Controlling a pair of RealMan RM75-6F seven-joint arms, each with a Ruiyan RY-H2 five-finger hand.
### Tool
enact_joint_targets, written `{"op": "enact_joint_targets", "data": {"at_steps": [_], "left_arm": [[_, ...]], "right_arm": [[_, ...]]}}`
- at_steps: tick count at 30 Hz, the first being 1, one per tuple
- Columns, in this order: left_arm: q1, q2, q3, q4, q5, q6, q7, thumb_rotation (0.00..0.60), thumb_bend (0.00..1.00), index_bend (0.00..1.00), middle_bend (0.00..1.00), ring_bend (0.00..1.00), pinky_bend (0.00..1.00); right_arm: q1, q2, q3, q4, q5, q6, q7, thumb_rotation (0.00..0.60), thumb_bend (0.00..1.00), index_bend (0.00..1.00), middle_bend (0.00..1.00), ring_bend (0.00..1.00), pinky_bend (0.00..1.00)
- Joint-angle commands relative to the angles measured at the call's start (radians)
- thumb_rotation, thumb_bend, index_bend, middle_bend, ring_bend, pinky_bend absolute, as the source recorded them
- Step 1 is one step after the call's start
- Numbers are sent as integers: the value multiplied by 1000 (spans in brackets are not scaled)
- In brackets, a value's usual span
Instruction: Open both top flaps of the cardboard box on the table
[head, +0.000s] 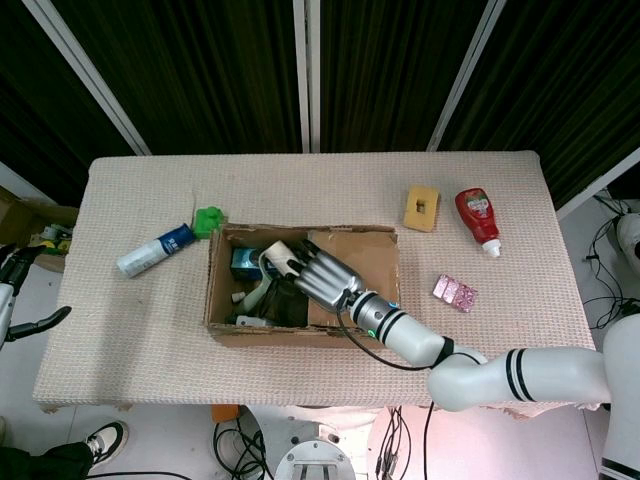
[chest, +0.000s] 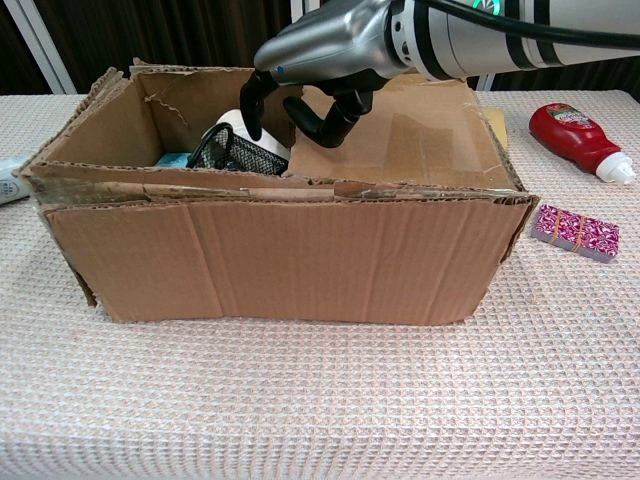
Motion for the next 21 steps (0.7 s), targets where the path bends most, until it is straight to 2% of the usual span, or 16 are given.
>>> {"op": "enact_joint_targets", "data": {"at_steps": [1, 4, 10, 14, 21], "left_arm": [[6, -1, -4, 11, 2, 2, -14, 0, 18, 109, 157, 72, 186], [9, -2, -5, 20, 0, -3, -22, 0, 18, 109, 157, 72, 186], [11, -6, -7, 25, 3, -15, -26, 0, 18, 109, 157, 71, 186], [11, -2, -11, 19, 3, -20, -22, 0, 17, 109, 157, 71, 186], [11, 8, -15, 3, 2, -29, -11, 0, 18, 109, 157, 72, 186]], "right_arm": [[17, -11, -26, -4, 7, 53, -19, 600, 929, 302, 201, 0, 0], [23, -9, -40, -7, 14, 76, -17, 600, 929, 349, 227, 0, 0], [42, -2, -68, -10, 45, 98, -22, 600, 929, 519, 331, 0, 0], [47, 11, -74, -20, 44, 114, -14, 600, 929, 599, 388, 0, 0], [42, 82, -74, -75, 34, 146, 10, 600, 924, 647, 451, 0, 0]]}}
